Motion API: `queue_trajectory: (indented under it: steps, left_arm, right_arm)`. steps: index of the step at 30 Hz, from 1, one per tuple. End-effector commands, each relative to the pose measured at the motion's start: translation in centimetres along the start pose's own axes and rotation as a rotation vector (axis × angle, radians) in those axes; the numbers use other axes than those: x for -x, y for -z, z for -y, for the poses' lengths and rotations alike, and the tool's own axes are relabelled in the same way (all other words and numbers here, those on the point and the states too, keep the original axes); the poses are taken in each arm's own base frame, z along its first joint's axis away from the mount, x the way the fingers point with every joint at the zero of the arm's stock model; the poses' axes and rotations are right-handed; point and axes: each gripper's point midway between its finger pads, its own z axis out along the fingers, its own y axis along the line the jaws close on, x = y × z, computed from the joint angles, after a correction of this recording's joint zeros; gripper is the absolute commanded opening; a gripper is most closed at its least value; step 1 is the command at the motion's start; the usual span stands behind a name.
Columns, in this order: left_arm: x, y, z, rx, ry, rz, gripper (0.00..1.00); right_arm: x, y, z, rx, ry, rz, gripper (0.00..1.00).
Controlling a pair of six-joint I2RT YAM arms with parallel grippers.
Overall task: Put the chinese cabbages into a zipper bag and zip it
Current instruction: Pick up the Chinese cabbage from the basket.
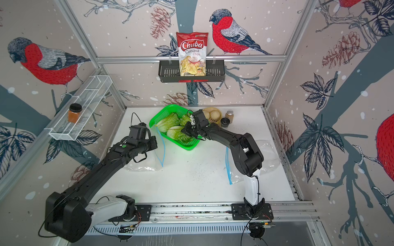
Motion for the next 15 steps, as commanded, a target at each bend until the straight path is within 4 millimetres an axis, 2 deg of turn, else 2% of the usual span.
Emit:
queue_trajectory:
  steps: [1,5,11,15]
  left_arm:
    - [0.3,0.0,-0.2,0.014,0.001,0.008,0.06]
    - [0.2,-0.1,-0.1,0.012,-0.002,-0.007,0.06]
    - [0.6,0.0,0.3,0.011,-0.002,-0.014,0.05]
    - [0.8,0.2,0.4,0.013,0.003,-0.025,0.05]
  right_arm:
    - [1.8,2.1,-2.6,0.079,0.065,0.073,0.02]
    - [1.6,4.2,-4.2,0.121,0.121,0.065,0.0]
    - [0.1,6.5,-6.9,0.205,0.219,0.0,0.0]
    - [0.4,8.4,-8.9,0.244,0.283,0.017,0.0]
